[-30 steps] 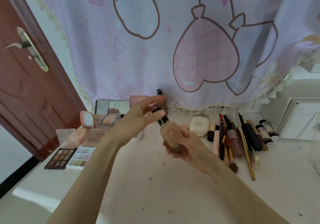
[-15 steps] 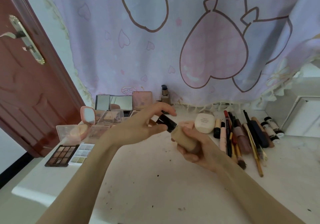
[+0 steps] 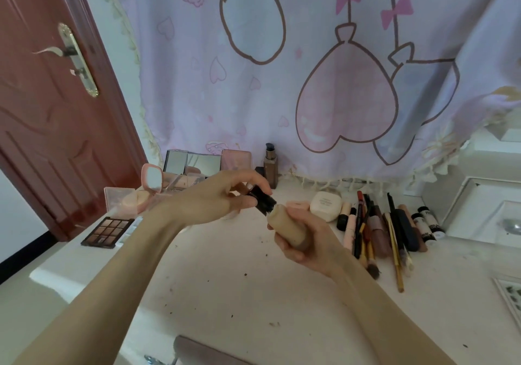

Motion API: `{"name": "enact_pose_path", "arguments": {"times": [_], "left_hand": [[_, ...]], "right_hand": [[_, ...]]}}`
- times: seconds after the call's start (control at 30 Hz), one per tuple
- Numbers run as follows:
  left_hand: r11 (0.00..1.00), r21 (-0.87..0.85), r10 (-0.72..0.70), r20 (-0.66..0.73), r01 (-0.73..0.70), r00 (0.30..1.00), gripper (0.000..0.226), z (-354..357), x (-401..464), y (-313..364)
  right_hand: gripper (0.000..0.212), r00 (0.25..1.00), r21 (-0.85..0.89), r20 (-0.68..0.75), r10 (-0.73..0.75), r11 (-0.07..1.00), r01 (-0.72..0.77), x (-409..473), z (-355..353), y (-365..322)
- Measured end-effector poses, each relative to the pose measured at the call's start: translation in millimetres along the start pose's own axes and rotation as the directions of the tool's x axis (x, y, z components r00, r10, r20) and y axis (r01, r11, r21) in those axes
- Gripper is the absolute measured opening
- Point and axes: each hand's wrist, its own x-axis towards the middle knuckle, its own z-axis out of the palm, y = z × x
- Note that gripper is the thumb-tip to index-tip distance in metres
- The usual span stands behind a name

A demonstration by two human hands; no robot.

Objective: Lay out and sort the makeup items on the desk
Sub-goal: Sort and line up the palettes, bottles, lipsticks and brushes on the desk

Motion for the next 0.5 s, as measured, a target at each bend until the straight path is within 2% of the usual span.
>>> {"name": "enact_pose_path", "arguments": {"times": [0.07, 0.13, 0.2, 0.27, 0.37, 0.5], "left_hand": [[0.999, 0.039, 0.003, -0.069, -0.001, 0.998, 0.021, 3.0, 6.4, -2.0], [0.986, 0.164, 0.003, -0.158, 0.023, 0.988, 0.014, 7.9, 13.0, 1.1], [0.961, 0.265, -0.010, -0.262, 0.082, 0.965, 0.018, 11.8, 18.2, 4.1], [0.953, 0.286, -0.018, -0.286, 0.103, 0.958, 0.025, 13.9, 21.3, 3.6], [0.967, 0.238, -0.026, -0.253, 0.089, 0.967, 0.023, 12.0, 25.0, -1.2], [0.993, 0.116, 0.029, -0.316, 0.008, 0.948, 0.013, 11.2, 32.4, -10.5]], "right_hand": [[0.036, 1.000, 0.080, -0.003, -0.006, 0.997, 0.007, 0.7, -0.5, 0.2], [0.034, 1.000, 0.138, 0.025, -0.005, 0.990, 0.002, 2.4, -1.2, 1.3], [0.029, 0.997, 0.120, 0.073, -0.037, 0.992, 0.028, 4.6, -3.5, 2.0], [0.029, 0.994, 0.088, 0.097, -0.058, 0.995, 0.050, 5.9, -6.0, 2.3], [0.045, 0.992, 0.032, 0.110, -0.070, 0.997, 0.067, 7.8, -9.2, 3.0], [0.040, 0.986, 0.008, 0.086, -0.143, 0.990, 0.143, 9.2, -8.8, 1.1]]}}
